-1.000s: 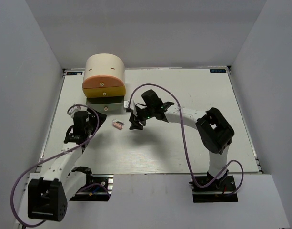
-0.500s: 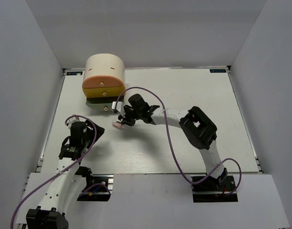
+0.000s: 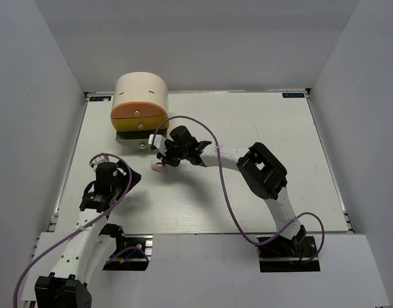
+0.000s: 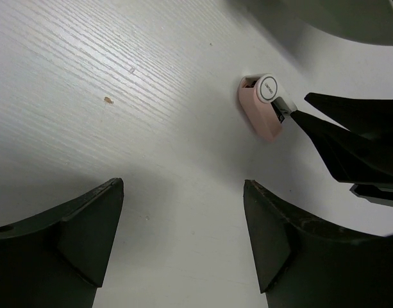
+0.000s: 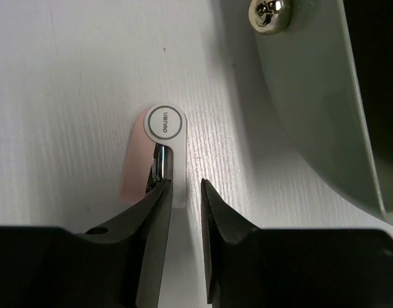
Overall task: Sort the stationery into containers
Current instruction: Pick up the stapler from the center of the board.
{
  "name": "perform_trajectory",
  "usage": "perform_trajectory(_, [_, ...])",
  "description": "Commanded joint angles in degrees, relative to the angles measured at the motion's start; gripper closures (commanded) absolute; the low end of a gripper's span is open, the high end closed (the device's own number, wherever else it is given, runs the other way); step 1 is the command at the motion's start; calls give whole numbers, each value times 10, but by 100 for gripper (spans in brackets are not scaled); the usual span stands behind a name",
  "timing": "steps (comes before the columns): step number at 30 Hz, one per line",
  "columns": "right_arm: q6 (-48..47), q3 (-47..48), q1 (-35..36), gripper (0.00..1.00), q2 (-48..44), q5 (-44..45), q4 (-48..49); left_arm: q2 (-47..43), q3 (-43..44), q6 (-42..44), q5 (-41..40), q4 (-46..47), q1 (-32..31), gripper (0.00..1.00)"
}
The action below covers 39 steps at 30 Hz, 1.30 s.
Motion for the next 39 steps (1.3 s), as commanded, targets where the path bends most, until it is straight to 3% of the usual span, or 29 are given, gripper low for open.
perform_trajectory(1, [3,25,1,69,10,-19,12,0,19,12,-5,-1,2,15])
perform_trajectory(13, [-20,24,-1,68,17,-45,-6,-5,19,12,-5,-1,2,15])
perform_trajectory(21, [-34,17,-3,76,24,-77,-17,-10,19,12,-5,-6,2,15])
perform_trajectory(24, [-40,17,-2,84,25,-81,-21,-10,19,12,-11,-6,2,15])
perform_trajectory(25, [-40,17,0,96,24,-84,-22,-10,19,12,-11,-6,2,15])
perform_trajectory(26, [-43,14,-2,100,22,-85,-23,-16,19,12,-11,-6,2,15])
perform_trajectory(34, [-51,-2,-2,100,8,-92,-24,-21,19,7,-11,-12,2,15])
perform_trajectory(39, [-14,9,-2,74,-10,-79,-4,-32,19,1,-11,-17,2,15])
